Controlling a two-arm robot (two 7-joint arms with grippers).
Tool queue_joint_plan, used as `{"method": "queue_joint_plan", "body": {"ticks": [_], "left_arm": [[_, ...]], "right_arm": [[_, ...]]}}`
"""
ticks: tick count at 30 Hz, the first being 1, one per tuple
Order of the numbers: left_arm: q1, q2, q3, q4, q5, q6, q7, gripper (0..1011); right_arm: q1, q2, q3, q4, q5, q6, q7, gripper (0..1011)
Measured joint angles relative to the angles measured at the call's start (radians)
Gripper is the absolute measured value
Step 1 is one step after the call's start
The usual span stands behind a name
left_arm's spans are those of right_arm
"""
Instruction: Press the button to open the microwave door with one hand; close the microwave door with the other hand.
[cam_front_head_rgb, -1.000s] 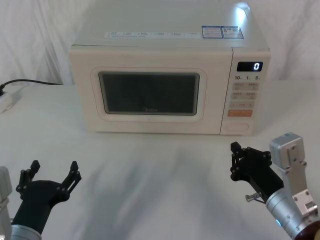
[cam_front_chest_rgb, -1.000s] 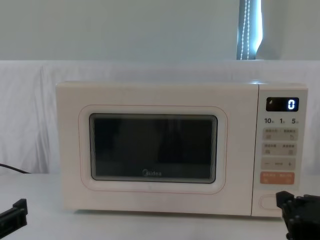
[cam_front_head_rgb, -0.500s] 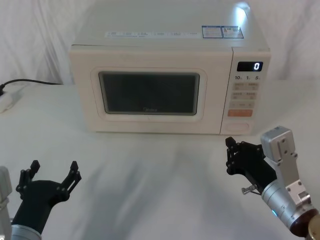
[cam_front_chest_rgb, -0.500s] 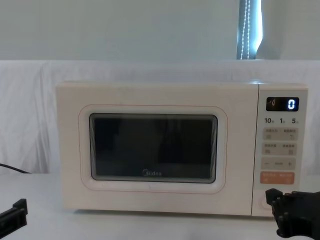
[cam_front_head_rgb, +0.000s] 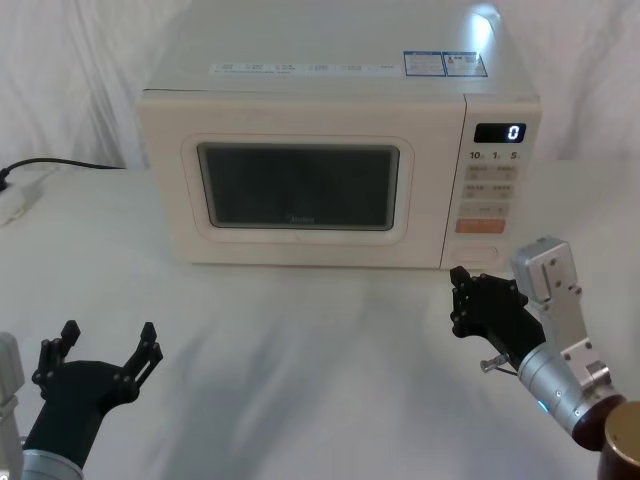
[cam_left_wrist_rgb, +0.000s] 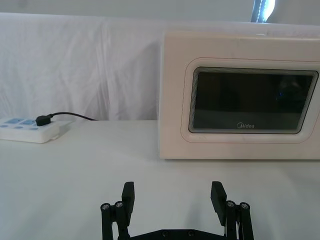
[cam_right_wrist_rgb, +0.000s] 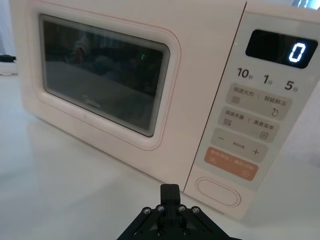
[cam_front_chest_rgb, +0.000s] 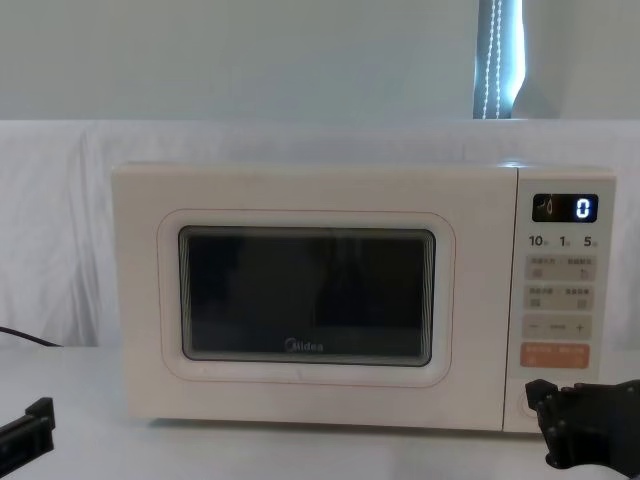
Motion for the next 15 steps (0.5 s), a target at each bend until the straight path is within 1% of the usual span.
{"method": "queue_joint_plan", "body": {"ticks": [12,13,15], "left_arm": [[0.0,0.0,0.0,0.0,0.0,0.0,0.0,1001],[0.0,0.0,0.0,0.0,0.0,0.0,0.0,1001],[0.0,0.0,0.0,0.0,0.0,0.0,0.0,1001]], "right_arm": [[0.057,-0.025,-0.002,0.056,-0.019,0.071,-0.027,0],[0.088,-0.038,0.004,0.089,-0.033,0.102,-0.04,0],[0.095,-0.04,0.005,0.098,-0.036,0.105,-0.041,0]]}}
